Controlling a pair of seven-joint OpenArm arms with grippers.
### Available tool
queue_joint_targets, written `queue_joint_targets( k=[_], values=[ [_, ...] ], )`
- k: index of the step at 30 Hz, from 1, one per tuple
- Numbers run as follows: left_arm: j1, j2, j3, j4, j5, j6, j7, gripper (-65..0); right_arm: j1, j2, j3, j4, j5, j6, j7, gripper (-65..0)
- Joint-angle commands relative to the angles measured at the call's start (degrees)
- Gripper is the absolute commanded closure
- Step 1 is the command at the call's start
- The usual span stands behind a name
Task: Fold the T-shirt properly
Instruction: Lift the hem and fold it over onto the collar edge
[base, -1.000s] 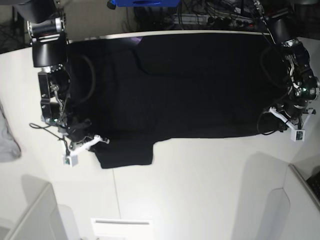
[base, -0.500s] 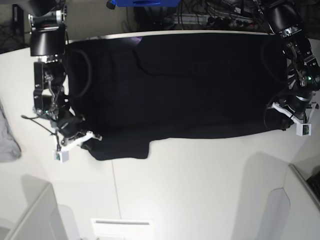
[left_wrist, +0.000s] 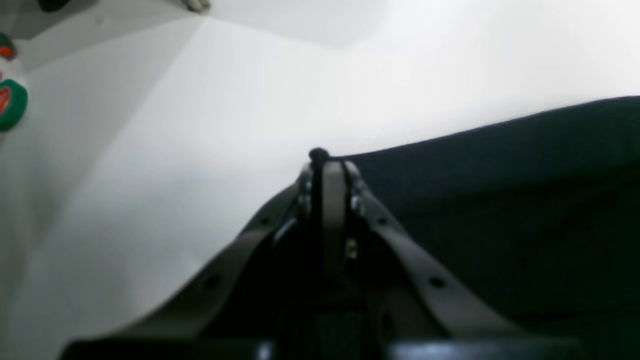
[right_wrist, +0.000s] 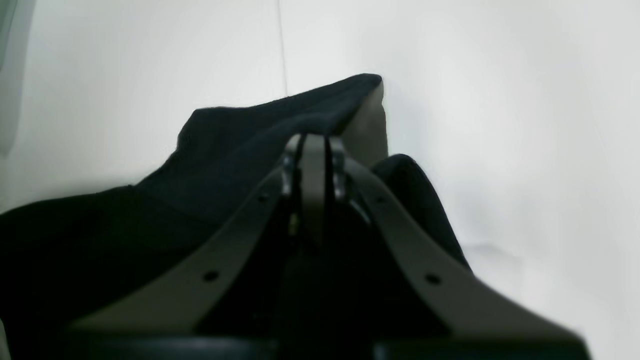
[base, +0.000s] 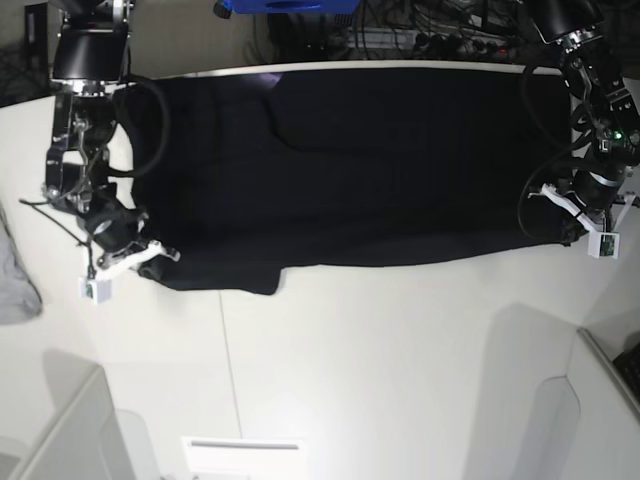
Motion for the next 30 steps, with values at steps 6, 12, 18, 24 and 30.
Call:
queue_joint_targets(
  k=[6, 12, 18, 24, 30],
  values=[
    [2.8, -0.8, -0.4, 3.2, -0.5, -0.1, -1.2, 0.0, -2.0, 0.8, 1.3, 5.2, 0.4, 0.2, -0.3, 0.0],
    [6.1, -1.0, -1.2, 5.4, -5.7, -0.1, -1.1, 0.0, -4.8, 0.5, 1.4, 8.3, 0.5, 0.2, -0.6, 0.0],
    [9.7, -1.1, -5.3, 5.9, -9.8, -0.1, -1.1, 0.0, -7.6, 0.5, 1.4, 12.0, 0.4, 0.1, -0.6, 0.0],
    [13.5, -1.2, -8.0, 7.9, -12.6, -0.1, -1.1, 0.0, -11.7, 0.4, 4.2, 15.1, 0.5, 0.1, -0.6, 0.0],
    [16.3, -1.2, -8.4, 8.3, -13.1, -0.1, -1.1, 0.0, -16.1, 0.4, 4.3, 19.3, 0.4, 0.1, -0.6, 0.0]
  ],
)
